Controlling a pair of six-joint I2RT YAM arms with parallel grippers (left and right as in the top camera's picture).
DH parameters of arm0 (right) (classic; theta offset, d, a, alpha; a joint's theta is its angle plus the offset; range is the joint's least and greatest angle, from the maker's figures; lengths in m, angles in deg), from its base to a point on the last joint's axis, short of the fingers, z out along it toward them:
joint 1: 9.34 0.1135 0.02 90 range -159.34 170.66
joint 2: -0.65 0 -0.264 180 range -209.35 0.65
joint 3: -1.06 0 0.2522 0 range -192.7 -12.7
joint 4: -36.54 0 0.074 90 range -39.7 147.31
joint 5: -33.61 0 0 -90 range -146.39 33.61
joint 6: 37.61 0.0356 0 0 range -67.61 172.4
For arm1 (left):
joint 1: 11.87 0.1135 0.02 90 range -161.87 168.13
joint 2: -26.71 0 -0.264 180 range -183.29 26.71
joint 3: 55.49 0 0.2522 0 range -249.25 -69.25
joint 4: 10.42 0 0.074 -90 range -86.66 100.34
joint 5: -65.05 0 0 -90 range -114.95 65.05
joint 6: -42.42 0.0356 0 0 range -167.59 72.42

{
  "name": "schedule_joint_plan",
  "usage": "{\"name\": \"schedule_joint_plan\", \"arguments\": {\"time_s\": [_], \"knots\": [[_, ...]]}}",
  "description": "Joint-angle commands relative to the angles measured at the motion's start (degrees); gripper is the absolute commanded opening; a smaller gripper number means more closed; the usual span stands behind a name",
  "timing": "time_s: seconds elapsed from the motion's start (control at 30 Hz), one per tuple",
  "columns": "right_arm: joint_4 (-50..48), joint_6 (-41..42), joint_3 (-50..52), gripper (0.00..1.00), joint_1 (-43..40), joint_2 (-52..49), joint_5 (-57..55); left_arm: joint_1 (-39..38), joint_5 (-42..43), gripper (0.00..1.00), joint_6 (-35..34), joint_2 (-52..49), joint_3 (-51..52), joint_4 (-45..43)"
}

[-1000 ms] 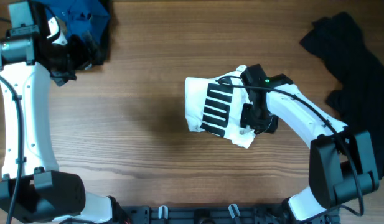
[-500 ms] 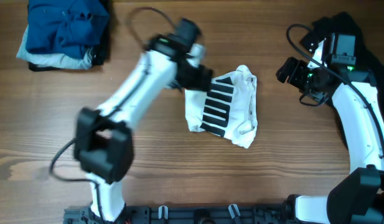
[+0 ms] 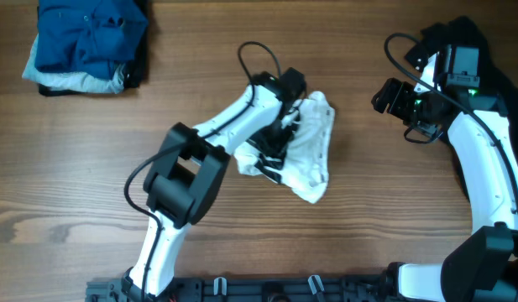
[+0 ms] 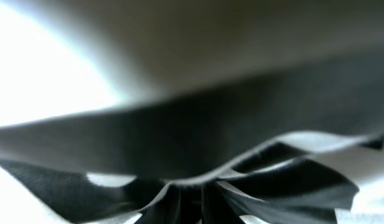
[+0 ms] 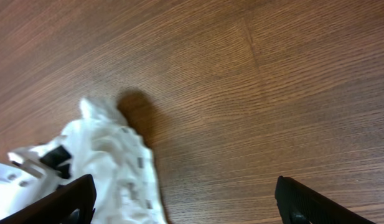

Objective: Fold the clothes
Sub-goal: 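Grasp the folded white T-shirt bundle with the left gripper and lift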

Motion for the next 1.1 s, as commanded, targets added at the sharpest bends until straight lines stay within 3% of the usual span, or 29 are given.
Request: {"name": "schedule_joint_plan", "arguments": {"time_s": [0.0,0.07,0.1,0.13,0.2,0.33,0.43,0.57,0.63,0.7,0.77,0.9,1.0,1.07], "knots": [[-0.1,-0.8,-0.5,0.93,0.1,0.2,-0.8,7.0,-14.4,0.17,0.9,-4.3,0.9,-0.1],[-0.4,-0.7,-0.5,0.92,0.1,0.2,-1.2,11.2,-22.5,0.22,0.9,-4.3,0.9,-1.8],[-0.4,-0.7,-0.5,0.92,0.1,0.2,-1.2,13.5,-26.3,0.3,0.9,-4.3,0.9,-3.6],[-0.6,-0.7,-0.5,0.92,0.1,0.2,-1.2,15.8,-29.6,0.71,0.9,-4.3,0.9,-5.5],[-0.8,-0.7,-0.5,0.9,0.1,-0.2,-1.2,19.6,-33.3,0.86,2.8,-4.3,0.9,-10.5],[-1.0,-0.7,-0.5,0.89,0.1,-1.3,-1.2,21.9,-33.5,0.93,19.3,-4.0,0.9,-16.4],[-1.2,-0.7,-0.5,0.89,0.1,-1.8,-1.2,19.8,-34.3,0.94,19.5,-2.4,-1.4,-17.3],[-1.2,-0.7,-0.5,0.89,0.1,-1.8,-1.0,14.6,-31.5,1.0,7.6,3.1,-7.5,-11.5],[-1.2,-0.7,-0.5,0.89,0.1,-1.8,0.0,11.4,-20.5,1.0,6.8,6.4,-8.4,-9.1],[-1.2,-0.9,-0.5,0.89,0.1,-1.8,0.2,9.5,-15.8,1.0,5.7,7.2,-8.4,-10.0],[-1.0,-1.7,-0.5,0.89,0.2,-1.8,0.2,8.7,-9.8,1.0,-1.8,6.6,-8.4,-11.5],[-0.8,-2.3,-0.5,0.89,0.2,-1.8,0.4,8.7,-10.7,0.9,-14.2,2.1,-8.4,-15.3],[-0.7,-2.9,-0.5,0.89,0.2,-1.8,1.3,8.7,-16.1,0.9,-23.4,-1.9,-8.4,-17.5],[-0.5,-3.1,-0.5,0.89,0.2,-1.8,1.3,8.7,-18.3,0.9,-25.4,-3.5,-8.4,-17.5]]}}
